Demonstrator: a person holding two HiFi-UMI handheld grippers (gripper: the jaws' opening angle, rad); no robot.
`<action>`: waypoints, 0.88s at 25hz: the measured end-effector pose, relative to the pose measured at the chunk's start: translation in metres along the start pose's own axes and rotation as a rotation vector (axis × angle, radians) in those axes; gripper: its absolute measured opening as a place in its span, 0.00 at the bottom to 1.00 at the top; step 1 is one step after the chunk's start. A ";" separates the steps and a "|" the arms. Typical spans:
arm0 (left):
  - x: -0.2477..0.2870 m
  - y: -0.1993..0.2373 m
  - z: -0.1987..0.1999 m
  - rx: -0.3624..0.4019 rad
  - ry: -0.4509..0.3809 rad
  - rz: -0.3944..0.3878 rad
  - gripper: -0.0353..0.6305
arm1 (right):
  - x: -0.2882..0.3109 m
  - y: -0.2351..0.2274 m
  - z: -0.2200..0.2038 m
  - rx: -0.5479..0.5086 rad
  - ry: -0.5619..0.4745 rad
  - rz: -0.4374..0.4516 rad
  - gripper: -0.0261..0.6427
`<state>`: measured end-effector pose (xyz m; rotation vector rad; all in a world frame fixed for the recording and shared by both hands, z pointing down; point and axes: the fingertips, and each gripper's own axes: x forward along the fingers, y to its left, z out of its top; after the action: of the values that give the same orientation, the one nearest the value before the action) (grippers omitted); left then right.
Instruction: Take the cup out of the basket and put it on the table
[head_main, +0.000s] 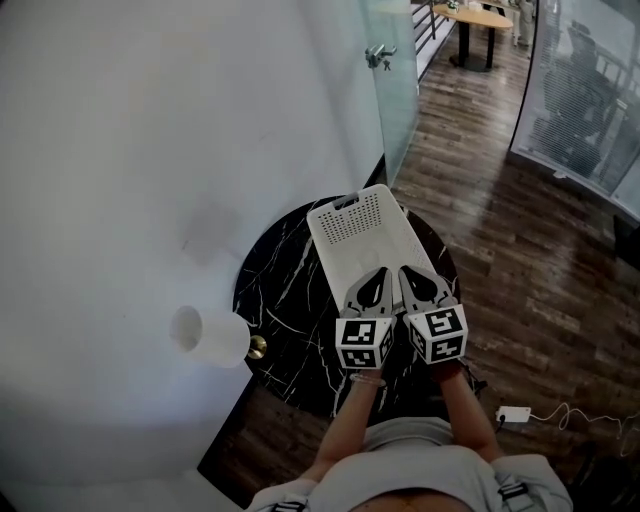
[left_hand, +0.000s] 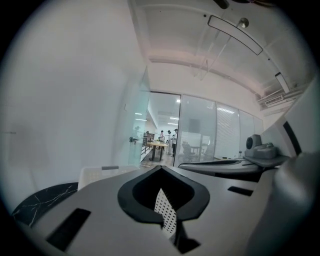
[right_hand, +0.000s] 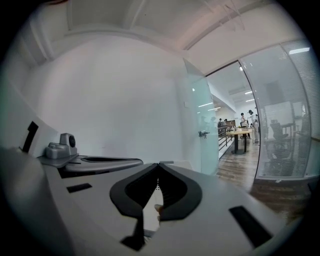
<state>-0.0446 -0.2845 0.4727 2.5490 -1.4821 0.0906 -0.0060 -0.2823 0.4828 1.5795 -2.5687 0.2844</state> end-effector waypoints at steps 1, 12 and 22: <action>0.003 0.004 -0.001 -0.004 0.001 0.012 0.06 | 0.005 -0.001 0.000 -0.001 0.004 0.009 0.05; 0.020 0.052 -0.014 -0.052 0.030 0.166 0.06 | 0.053 -0.009 -0.010 -0.003 0.064 0.113 0.05; 0.027 0.075 -0.024 -0.075 0.061 0.257 0.06 | 0.085 -0.007 -0.019 -0.012 0.109 0.199 0.05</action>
<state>-0.0946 -0.3387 0.5107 2.2656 -1.7466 0.1451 -0.0380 -0.3552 0.5187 1.2677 -2.6384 0.3613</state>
